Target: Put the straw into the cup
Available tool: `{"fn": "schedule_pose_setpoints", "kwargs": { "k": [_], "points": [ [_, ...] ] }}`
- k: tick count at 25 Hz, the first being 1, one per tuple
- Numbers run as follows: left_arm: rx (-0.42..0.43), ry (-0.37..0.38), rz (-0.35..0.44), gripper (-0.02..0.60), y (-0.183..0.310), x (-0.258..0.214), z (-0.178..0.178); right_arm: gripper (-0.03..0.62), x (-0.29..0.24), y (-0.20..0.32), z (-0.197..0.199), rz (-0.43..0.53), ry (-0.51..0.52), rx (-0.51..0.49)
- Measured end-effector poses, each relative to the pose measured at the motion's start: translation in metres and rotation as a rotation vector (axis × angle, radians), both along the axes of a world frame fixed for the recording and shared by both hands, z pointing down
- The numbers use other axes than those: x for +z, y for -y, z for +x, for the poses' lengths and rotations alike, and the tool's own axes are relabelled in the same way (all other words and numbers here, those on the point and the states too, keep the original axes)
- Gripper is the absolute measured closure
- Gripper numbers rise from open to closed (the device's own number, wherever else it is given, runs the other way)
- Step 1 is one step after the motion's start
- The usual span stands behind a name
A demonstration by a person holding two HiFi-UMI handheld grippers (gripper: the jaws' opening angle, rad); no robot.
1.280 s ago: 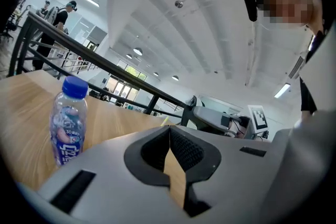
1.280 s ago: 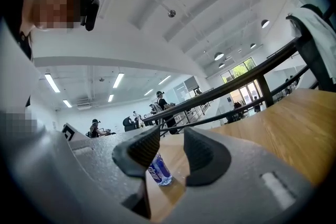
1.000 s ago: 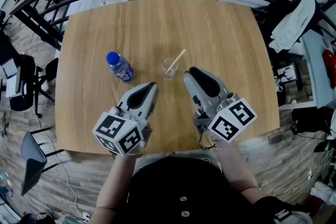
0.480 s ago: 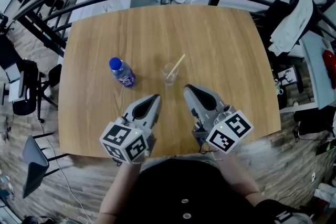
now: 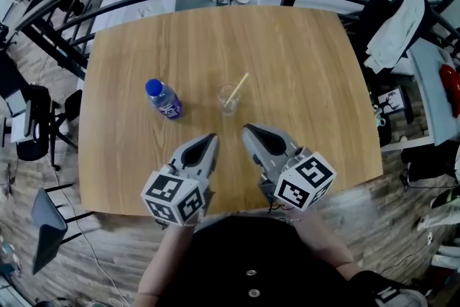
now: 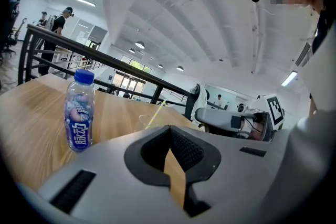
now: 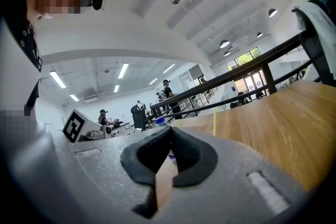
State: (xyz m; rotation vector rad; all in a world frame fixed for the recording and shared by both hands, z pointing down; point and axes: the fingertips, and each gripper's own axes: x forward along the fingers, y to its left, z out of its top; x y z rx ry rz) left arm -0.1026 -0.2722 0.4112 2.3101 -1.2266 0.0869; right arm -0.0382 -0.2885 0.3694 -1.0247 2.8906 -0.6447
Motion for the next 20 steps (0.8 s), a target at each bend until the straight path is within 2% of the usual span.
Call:
{"fn": "schedule_pose_setpoints", "kwargs": {
  "k": [4, 20],
  "points": [
    [-0.001, 0.020, -0.018, 0.565, -0.0010, 0.0037, -0.0005, 0.595, -0.0006, 0.0015, 0.0024, -0.003, -0.004, 0.008],
    [0.009, -0.014, -0.012, 0.565, -0.0043, 0.0025, 0.0032, 0.597, 0.0018, -0.0043, -0.0039, -0.019, 0.002, -0.025]
  ]
}}
